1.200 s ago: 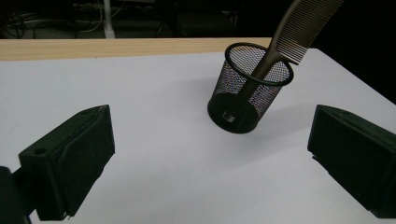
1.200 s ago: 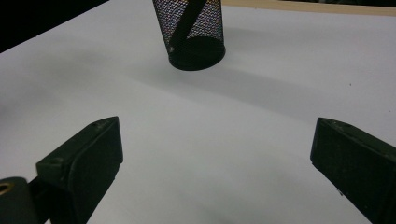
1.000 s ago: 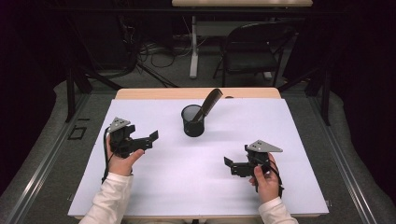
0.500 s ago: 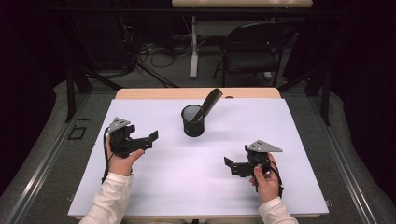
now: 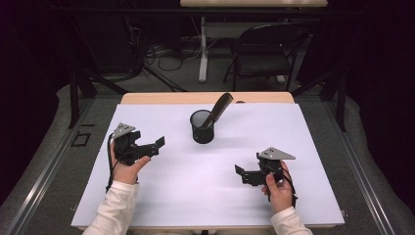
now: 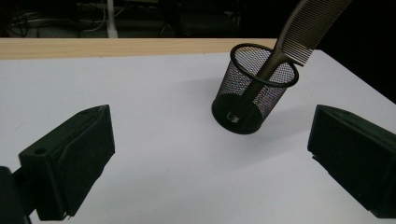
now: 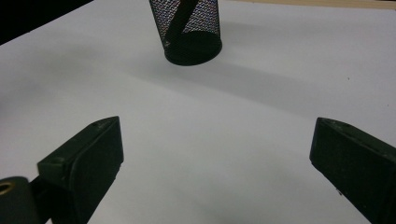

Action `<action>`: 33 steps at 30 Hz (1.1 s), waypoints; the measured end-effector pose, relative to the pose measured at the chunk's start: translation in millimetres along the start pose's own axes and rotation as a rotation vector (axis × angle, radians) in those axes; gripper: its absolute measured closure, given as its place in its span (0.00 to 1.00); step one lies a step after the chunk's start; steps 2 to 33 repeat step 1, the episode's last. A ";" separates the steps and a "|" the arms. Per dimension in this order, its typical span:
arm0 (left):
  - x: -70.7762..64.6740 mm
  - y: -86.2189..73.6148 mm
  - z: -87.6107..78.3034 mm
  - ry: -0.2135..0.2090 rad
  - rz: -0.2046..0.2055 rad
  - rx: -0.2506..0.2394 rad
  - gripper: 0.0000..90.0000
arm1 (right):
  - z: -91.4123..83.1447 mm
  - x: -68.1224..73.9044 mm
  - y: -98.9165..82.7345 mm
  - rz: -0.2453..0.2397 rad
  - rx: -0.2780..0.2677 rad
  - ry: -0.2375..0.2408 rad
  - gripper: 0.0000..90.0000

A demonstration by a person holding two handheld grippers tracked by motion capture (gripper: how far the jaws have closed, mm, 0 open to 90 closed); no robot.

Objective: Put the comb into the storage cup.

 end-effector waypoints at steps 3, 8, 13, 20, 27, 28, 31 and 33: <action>0.0 0.0 0.0 0.000 0.000 0.000 0.01 | 0.0 0.0 0.0 0.000 0.000 0.000 0.03; 0.0 0.0 0.0 0.000 0.000 0.000 0.01 | 0.0 0.0 0.0 0.000 0.000 0.000 0.03; 0.0 0.0 0.0 0.000 0.000 0.000 0.01 | 0.0 0.0 0.0 0.000 0.000 0.000 0.03; 0.0 0.0 0.0 0.000 0.000 0.000 0.01 | 0.0 0.0 0.0 0.000 0.000 0.000 0.03; 0.0 0.0 0.0 0.000 0.000 0.000 0.01 | 0.0 0.0 0.0 0.000 0.000 0.000 0.03; 0.0 0.0 0.0 0.000 0.000 0.000 0.01 | 0.0 0.0 0.0 0.000 0.000 0.000 0.03; 0.0 0.0 0.0 0.000 0.000 0.000 0.01 | 0.0 0.0 0.0 0.000 0.000 0.000 0.03; 0.0 0.0 0.0 0.000 0.000 0.000 0.01 | 0.0 0.0 0.0 0.000 0.000 0.000 0.03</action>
Point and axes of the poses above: each handheld gripper's, and its own axes: z roughly forward along the jaws, y roughly out of its top, x roughly to its left, the point moved 3 cm from there along z, roughly forward along the jaws, and after that the axes turned 15 degrees about x, right-handed, at the moved point
